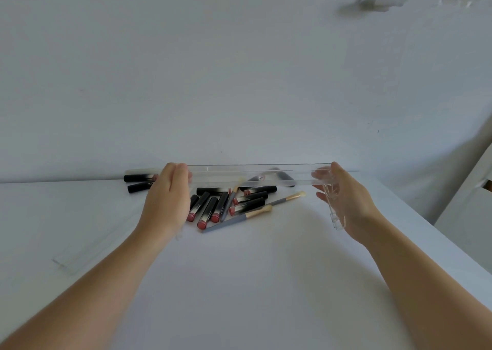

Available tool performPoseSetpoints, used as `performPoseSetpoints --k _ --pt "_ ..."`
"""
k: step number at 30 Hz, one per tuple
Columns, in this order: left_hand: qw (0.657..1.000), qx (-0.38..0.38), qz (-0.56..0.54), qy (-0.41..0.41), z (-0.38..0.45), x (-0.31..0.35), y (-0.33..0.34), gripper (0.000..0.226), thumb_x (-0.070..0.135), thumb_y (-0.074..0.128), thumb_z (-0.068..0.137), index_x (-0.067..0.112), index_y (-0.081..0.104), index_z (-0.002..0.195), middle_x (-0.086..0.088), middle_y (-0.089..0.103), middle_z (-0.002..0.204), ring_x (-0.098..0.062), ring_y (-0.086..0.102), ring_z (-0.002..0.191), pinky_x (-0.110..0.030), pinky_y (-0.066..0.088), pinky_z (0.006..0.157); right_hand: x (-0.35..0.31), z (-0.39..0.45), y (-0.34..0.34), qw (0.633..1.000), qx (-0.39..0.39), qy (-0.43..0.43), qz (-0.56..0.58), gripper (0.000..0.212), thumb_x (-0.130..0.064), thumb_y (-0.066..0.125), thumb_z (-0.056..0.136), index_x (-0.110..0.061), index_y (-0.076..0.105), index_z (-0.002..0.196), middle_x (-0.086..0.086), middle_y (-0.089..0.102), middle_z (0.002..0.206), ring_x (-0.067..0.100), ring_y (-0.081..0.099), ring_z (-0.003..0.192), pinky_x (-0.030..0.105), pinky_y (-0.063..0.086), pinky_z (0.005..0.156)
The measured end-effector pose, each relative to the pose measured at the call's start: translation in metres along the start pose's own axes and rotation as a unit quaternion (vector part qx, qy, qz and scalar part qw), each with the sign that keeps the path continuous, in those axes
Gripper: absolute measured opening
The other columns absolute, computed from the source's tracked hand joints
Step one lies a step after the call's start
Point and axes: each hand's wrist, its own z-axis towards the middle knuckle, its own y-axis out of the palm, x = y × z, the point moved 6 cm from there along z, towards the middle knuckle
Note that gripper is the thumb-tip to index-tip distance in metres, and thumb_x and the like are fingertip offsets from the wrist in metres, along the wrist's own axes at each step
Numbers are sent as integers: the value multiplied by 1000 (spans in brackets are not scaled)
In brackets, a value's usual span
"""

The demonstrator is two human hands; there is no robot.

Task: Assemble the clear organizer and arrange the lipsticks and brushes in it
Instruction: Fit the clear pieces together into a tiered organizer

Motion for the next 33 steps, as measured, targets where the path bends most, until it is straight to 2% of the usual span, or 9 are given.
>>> performPoseSetpoints --k 3,5,8,10,14,18,21,28,33 --pt "999 -11 32 -1 -3 5 -3 42 41 28 86 16 61 93 5 66 100 -18 56 103 -21 39 78 -4 -6 -1 999 14 15 -42 43 -52 58 79 -18 74 99 19 65 116 33 60 112 46 43 108" --pt "998 -27 61 -10 -9 6 -3 42 40 27 83 17 61 93 4 65 101 -23 54 109 -34 43 92 -8 -10 -1 999 13 7 -50 31 -43 57 79 -23 75 95 11 68 115 35 60 102 35 46 92" --pt "995 -48 86 -30 -20 6 -5 39 40 28 86 18 59 92 -1 65 103 -26 54 110 -49 38 108 -11 -12 -1 1000 -10 1 -16 20 -20 52 94 -23 72 97 -1 77 104 11 58 77 28 40 79" --pt "993 -54 96 -32 -25 6 -7 33 36 30 95 21 59 95 4 66 104 -24 54 110 -51 36 110 -10 -15 0 1000 -21 15 2 18 -17 60 92 -25 73 100 -2 78 104 1 64 81 25 43 86" --pt "990 -47 129 -37 -29 4 -15 31 24 29 107 24 59 104 2 68 110 -26 53 114 -51 34 112 -9 -22 7 997 -46 39 38 24 -13 68 87 -25 74 106 5 78 104 13 62 91 28 43 97" --pt "988 -40 141 -39 -36 -3 -22 32 22 29 106 22 62 107 10 66 98 -25 55 111 -46 37 108 -8 -23 9 997 -65 31 39 33 -2 52 96 -22 70 115 5 78 103 12 66 90 25 45 85" --pt "987 -34 155 -28 -40 -5 -24 34 20 29 107 22 62 106 13 66 93 -23 58 102 -45 39 105 -6 -23 8 997 -70 12 39 44 11 46 92 -17 70 115 7 76 94 19 68 97 30 47 91" --pt "984 -14 176 -12 -44 -8 -23 35 19 30 107 19 65 114 7 70 99 -23 61 100 -45 43 103 0 -20 8 997 -83 -5 8 51 16 43 88 -20 72 112 7 77 94 18 70 90 30 49 85" --pt "981 -7 194 -8 -44 -14 -23 34 24 35 106 20 68 112 3 71 92 -21 60 89 -32 43 70 0 -19 5 995 -97 -12 17 49 14 44 90 -19 74 109 9 77 100 19 70 94 32 50 95"
